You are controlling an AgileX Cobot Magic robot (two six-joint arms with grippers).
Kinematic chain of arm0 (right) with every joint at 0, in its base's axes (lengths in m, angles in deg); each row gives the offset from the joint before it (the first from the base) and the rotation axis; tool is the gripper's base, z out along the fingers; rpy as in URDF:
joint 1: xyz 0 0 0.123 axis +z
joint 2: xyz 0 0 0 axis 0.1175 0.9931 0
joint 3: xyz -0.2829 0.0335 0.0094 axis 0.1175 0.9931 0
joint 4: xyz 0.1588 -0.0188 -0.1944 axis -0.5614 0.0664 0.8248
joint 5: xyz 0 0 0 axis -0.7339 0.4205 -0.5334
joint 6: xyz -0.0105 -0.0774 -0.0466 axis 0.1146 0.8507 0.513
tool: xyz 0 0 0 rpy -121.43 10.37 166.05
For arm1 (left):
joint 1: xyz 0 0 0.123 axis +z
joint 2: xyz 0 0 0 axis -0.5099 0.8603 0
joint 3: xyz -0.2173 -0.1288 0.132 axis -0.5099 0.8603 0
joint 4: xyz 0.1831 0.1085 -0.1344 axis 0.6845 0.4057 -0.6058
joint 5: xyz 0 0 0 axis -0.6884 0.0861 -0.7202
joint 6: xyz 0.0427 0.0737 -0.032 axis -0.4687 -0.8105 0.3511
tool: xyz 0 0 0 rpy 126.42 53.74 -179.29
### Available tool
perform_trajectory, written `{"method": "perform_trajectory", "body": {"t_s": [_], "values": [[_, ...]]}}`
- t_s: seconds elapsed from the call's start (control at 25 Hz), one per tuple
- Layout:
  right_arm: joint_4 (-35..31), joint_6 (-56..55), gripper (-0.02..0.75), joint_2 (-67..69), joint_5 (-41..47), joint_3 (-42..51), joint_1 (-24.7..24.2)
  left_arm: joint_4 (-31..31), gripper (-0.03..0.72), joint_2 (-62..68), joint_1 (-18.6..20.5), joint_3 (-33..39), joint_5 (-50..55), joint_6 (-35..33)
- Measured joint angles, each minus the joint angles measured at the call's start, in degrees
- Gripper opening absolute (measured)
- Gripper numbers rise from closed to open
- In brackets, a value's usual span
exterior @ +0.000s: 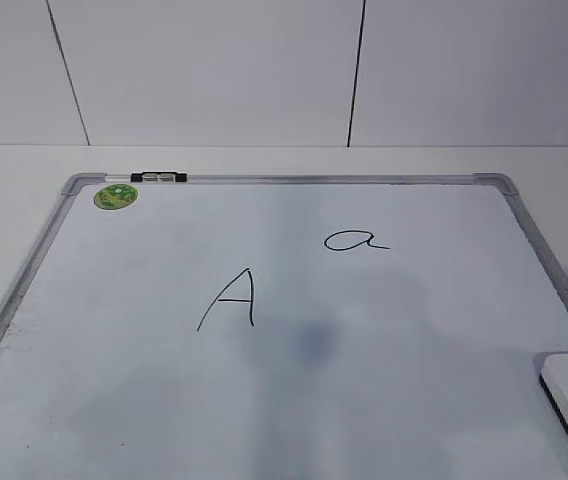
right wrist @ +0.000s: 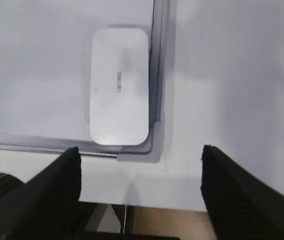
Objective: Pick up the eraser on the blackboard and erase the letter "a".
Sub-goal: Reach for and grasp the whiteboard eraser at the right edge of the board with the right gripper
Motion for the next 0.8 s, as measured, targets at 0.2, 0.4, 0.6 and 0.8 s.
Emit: {"method": "perform_trajectory", "body": {"t_s": [0.2,0.4,0.6,0.8], "values": [[-0.92,0.96,0.592,6.81,1.94,0.0,0.0,0.0,0.307,0.0,0.0,0.0,0.0,0.0],[-2.56,1.09,0.592,12.27,1.83,0.0,0.0,0.0,0.307,0.0,0.0,0.0,0.0,0.0],[-4.63,1.85,0.618,17.3,1.44,-0.59,0.0,0.0,0.307,0.0,0.0,0.0,0.0,0.0],[-6.44,2.11,0.657,23.9,1.34,-4.61,0.0,0.0,0.307,0.0,0.0,0.0,0.0,0.0]]}}
